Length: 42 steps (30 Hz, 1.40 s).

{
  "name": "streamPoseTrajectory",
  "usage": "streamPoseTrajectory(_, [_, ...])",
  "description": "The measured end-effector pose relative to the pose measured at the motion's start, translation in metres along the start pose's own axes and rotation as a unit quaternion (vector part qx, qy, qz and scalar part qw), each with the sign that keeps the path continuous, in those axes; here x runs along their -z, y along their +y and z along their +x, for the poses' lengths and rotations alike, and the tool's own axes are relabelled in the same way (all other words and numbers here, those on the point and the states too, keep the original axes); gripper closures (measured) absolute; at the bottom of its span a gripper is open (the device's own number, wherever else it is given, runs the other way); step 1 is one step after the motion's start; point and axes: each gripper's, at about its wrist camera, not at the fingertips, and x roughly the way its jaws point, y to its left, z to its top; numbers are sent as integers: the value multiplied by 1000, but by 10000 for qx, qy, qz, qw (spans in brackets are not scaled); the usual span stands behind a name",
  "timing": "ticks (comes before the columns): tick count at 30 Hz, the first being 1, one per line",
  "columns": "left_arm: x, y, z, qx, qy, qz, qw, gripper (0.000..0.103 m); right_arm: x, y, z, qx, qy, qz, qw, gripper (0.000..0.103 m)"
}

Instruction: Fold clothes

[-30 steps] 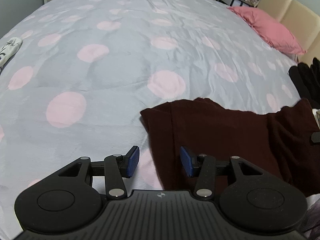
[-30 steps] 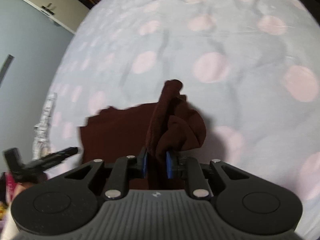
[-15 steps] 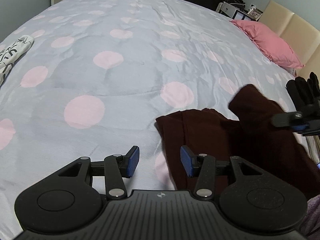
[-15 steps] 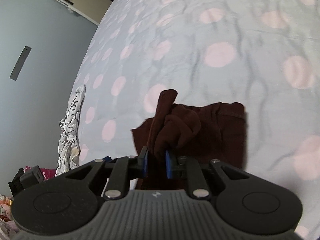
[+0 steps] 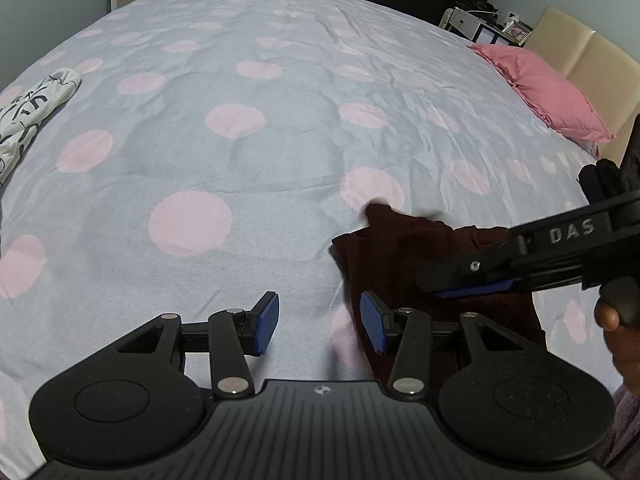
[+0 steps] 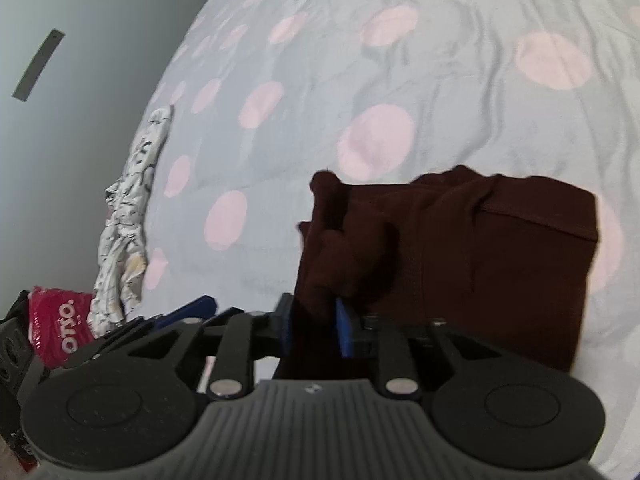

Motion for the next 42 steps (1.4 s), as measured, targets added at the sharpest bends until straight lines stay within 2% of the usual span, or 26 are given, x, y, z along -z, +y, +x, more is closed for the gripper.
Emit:
streamPoseTrajectory(3, [1, -2, -1, 62, 7, 12, 10000, 60, 1, 5, -13, 40, -141, -199, 9997, 65])
streamPoseTrajectory(7, [5, -9, -3, 198, 43, 132, 9997, 60, 6, 1, -39, 220, -382, -377, 9983, 64])
streamPoseTrajectory(10, [10, -17, -4, 377, 97, 251, 9989, 60, 14, -14, -61, 481, -560, -366, 9966, 63])
streamPoseTrajectory(12, [15, -21, -5, 549, 140, 316, 9979, 57, 21, -26, -72, 611, -608, -336, 9957, 55])
streamPoseTrajectory(14, [17, -22, 1, 602, 213, 220, 9977, 52, 30, -40, -81, 736, -630, -287, 9949, 52])
streamPoseTrajectory(18, [22, -23, 13, 709, 359, 27, 9968, 52, 52, -70, -90, 870, -613, -188, 9941, 52])
streamPoseTrajectory(23, [20, -18, 35, 816, 517, -369, 9946, 52, 71, -92, -85, 761, -565, -181, 9953, 50])
streamPoseTrajectory(26, [20, -12, 51, 958, 642, -611, 9914, 49, 73, -102, -79, 610, -534, -103, 9967, 38])
streamPoseTrajectory(29, [22, -6, 67, 1110, 742, -869, 9872, 43, 71, -111, -73, 481, -514, 4, 9975, 38])
streamPoseTrajectory(37, [14, -10, 88, 1237, 816, -924, 9846, 41, 52, -133, -45, 97, -434, 459, 9980, 38])
streamPoseTrajectory(42, [7, -16, 96, 1318, 802, -816, 9846, 44, 36, -141, -29, -163, -392, 735, 9964, 38])
